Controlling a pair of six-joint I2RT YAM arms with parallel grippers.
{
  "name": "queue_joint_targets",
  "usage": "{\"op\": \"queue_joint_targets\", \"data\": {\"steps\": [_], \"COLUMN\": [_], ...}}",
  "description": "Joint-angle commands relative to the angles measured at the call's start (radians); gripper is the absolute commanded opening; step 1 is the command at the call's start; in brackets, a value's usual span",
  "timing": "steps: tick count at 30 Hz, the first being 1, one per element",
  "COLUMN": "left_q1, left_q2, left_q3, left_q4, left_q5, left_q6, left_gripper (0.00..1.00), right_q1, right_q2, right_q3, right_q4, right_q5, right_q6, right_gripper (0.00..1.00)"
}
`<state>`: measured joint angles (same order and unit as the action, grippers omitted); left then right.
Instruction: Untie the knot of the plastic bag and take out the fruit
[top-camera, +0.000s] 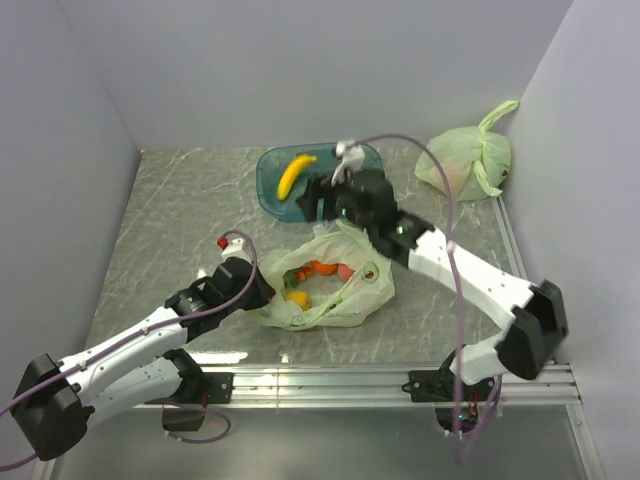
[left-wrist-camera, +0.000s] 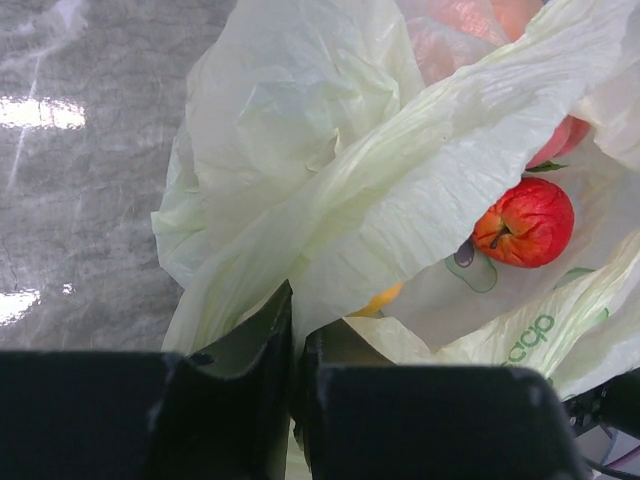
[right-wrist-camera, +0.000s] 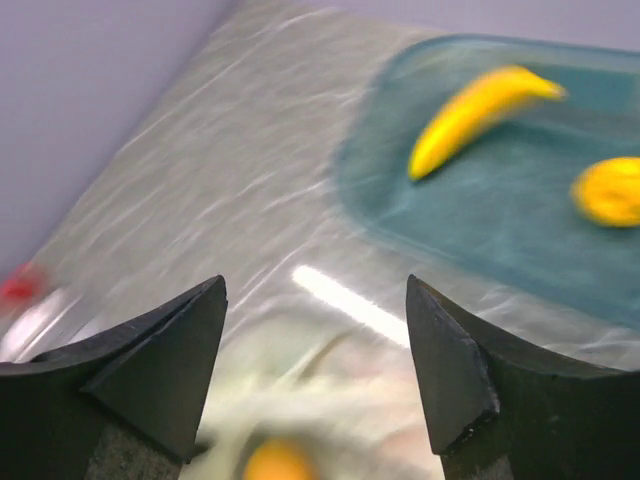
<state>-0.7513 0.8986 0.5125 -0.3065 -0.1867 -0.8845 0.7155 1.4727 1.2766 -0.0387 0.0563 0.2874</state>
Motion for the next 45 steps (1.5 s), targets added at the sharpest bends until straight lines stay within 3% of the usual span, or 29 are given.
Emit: {"op": "queue_joint_targets", "data": {"steps": [1, 6, 10, 26, 32, 33, 37, 38, 40, 45], "left_q1": [-0.006, -0.005, -0.006, -0.008, -0.011, -0.011, -0.010, -0.010, -0.010, -0.010], "left_q2": [-0.001, -0.015, -0.024, -0.046, -0.041, -0.044, -0.044, -0.046, -0.047, -0.027], "left_q3": [-0.015, -0.045, -0.058, -0.104, -0.112, -0.117, -0.106, -0.101, -0.089, -0.063], "left_q4": [0.020, 0.006, -0.017, -0.040, -0.026, -0.023, -0.032, -0.039, -0.048, -0.056], "left_q5": [-0.022, -0.005, 0.009, 0.015, 0.016, 0.016, -0.003, -0.010, -0.031, -0.063], "left_q6": [-0.022, -0.039, -0.051, -0.079, -0.085, -0.087, -0.085, -0.084, -0.082, -0.074], "left_gripper": [0.14, 0.14, 0.14, 0.15, 0.15, 0.15, 0.15, 0.15, 0.15, 0.13], "right_q1": [0.128, 0.243, 0.266, 0.311, 0.335, 0.338, 0.337, 0.337, 0.337, 0.335], "right_q2": [-0.086, -0.170, -0.176, 0.144, 0.195, 0.198, 0.157, 0.115, 0.062, -0.144], "right_q3": [-0.181, -0.422, -0.494, -0.428, -0.418, -0.424, -0.438, -0.441, -0.451, -0.409], "right_q4": [-0.052, 0.029, 0.068, 0.220, 0.221, 0.224, 0.217, 0.200, 0.181, 0.083], "right_q5": [-0.013, -0.023, -0.010, -0.133, -0.158, -0.141, -0.116, -0.110, -0.084, -0.059], "right_q6": [-0.068, 0.024, 0.084, 0.035, 0.021, 0.022, 0.021, 0.016, -0.002, -0.080], "right_gripper": [0.77, 0.74, 0.74, 0.80, 0.79, 0.77, 0.52, 0.35, 0.16, 0.05]}}
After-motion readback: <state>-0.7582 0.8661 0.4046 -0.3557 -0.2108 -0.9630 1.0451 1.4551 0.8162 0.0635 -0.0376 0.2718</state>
